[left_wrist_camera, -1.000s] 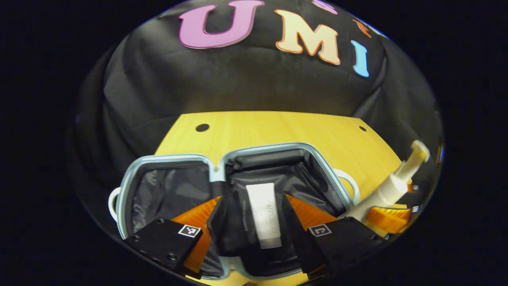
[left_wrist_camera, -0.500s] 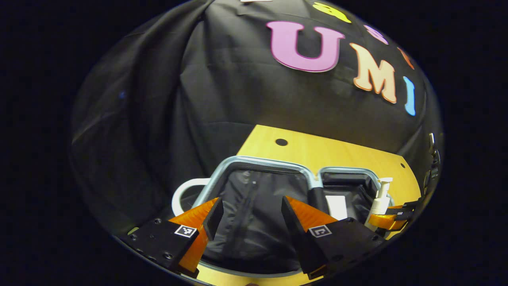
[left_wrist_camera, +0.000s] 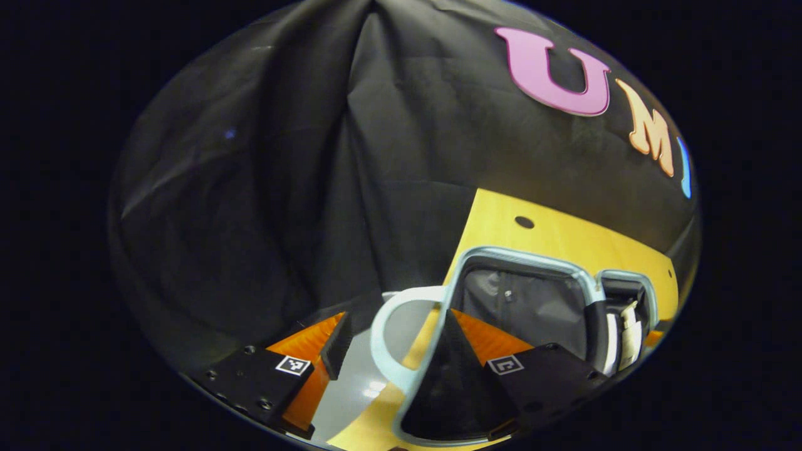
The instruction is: First open the suitcase, pack the skin care products into it, and then close the suitcase.
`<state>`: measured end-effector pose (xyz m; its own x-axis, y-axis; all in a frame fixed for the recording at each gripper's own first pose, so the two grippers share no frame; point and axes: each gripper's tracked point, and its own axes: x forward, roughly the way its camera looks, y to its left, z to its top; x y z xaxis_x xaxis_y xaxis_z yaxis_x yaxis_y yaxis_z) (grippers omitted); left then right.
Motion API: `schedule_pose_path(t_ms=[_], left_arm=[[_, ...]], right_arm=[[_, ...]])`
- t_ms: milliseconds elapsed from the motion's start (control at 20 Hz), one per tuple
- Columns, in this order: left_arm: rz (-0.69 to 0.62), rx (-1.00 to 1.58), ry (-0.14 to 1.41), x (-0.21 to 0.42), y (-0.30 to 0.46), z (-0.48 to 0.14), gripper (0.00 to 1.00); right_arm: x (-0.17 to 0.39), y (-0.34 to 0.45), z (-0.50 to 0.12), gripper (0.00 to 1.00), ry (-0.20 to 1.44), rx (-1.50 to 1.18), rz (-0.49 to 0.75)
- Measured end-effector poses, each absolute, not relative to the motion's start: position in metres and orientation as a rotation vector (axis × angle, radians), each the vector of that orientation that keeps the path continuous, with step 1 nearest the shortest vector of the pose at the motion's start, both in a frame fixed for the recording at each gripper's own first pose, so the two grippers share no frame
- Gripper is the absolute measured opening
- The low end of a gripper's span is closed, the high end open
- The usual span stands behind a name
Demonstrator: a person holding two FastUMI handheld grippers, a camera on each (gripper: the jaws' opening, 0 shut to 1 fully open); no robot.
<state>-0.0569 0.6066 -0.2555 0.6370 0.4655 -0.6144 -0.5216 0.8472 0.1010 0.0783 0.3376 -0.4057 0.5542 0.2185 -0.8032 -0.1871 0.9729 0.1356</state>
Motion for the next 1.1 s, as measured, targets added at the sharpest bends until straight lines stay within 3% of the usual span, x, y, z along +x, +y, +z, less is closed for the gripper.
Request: schedule_pose_path(t_ms=[250,450,500,700,1100], left_arm=[[0.529,-0.071,0.815,-0.056,0.632,-0.301,0.86],[0.517,-0.039,0.908,-0.055,0.65,-0.327,0.78],[0.51,-0.057,0.903,-0.055,0.647,-0.323,0.72],[0.513,-0.058,0.933,-0.047,0.635,-0.322,0.08],[0.501,0.085,0.794,-0.038,0.588,-0.208,0.02]], right_arm=[[0.08,0.304,-0.381,0.99,0.879,0.0,0.164],[0.074,0.29,-0.37,0.96,0.863,-0.02,0.146],[0.074,0.287,-0.369,0.96,0.856,-0.029,0.141],[0.071,0.283,-0.361,0.96,0.824,-0.044,0.147],[0.075,0.279,-0.329,0.99,0.701,-0.064,0.227]])
